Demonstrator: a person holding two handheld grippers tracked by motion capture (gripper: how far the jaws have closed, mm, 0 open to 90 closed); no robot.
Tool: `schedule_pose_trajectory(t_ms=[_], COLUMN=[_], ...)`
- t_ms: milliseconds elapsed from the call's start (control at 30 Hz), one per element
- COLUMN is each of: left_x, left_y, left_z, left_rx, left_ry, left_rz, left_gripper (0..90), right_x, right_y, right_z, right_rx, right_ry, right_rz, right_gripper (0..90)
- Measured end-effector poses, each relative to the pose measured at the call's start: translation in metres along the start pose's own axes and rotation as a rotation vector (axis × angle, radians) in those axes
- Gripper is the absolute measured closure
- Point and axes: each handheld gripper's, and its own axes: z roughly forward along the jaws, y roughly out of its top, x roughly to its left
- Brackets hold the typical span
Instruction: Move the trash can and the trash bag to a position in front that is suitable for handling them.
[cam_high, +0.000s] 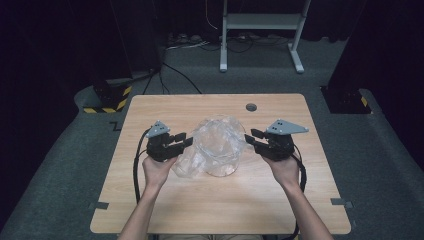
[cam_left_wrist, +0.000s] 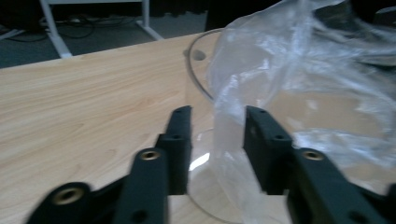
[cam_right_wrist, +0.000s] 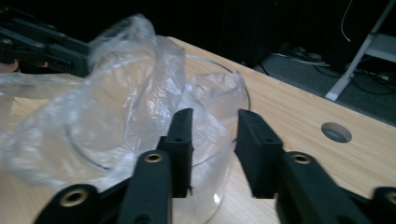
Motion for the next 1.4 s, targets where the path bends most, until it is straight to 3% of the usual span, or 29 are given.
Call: schedule_pose_trajectory(t_ms=[33, 133, 267, 333, 400, 533, 633, 767, 800, 933, 1067, 1400], left_x=[0.001, 0.003, -0.003, -0.008, -0.013, -0.016, -0.018, -0.020, -0.020, -0.019, -0.016, 0.005], left_y=[-0.001, -0.007, -0.009, -0.010, -0.011, -0.015, -0.017, -0.015, -0.014, -0.012, -0.010, -0.004], left_z=[-0.003, -0.014, -0.018, -0.015, -0.008, 0.006, 0.014, 0.019, 0.020, 0.018, 0.018, 0.023], left_rx=[-0.012, -0.043, -0.008, 0.019, 0.076, 0.145, 0.162, 0.162, 0.159, 0.145, 0.147, 0.126], left_ry=[-0.023, -0.071, -0.074, -0.066, -0.046, -0.024, -0.019, -0.003, 0.003, 0.037, 0.082, 0.143], left_rz=[-0.020, -0.075, -0.036, -0.017, 0.018, 0.039, 0.047, 0.068, 0.071, 0.088, 0.117, 0.079], left_gripper=[48.9, 39.8, 37.1, 40.8, 48.9, 64.7, 75.0, 83.1, 84.8, 89.6, 90.0, 90.0], right_x=[0.004, 0.009, 0.013, 0.014, 0.016, 0.017, 0.022, 0.026, 0.026, 0.027, 0.025, -0.001], right_y=[0.002, 0.003, 0.002, 0.000, -0.004, -0.007, -0.007, -0.010, -0.012, -0.021, -0.028, -0.037], right_z=[-0.005, -0.012, -0.011, -0.008, -0.007, -0.013, -0.020, -0.013, -0.008, 0.004, 0.008, 0.010], right_rx=[-0.008, -0.023, -0.008, 0.001, 0.006, -0.019, -0.027, 0.016, 0.034, 0.078, 0.100, 0.126], right_ry=[0.002, 0.016, 0.035, 0.045, 0.056, 0.066, 0.058, 0.038, 0.036, 0.010, -0.008, -0.078], right_rz=[-0.005, -0.001, -0.005, -0.008, -0.003, -0.001, -0.013, -0.037, -0.039, -0.074, -0.083, -0.030], right_gripper=[60.3, 56.3, 52.1, 51.2, 50.4, 48.1, 43.8, 42.6, 44.8, 72.0, 86.4, 89.8])
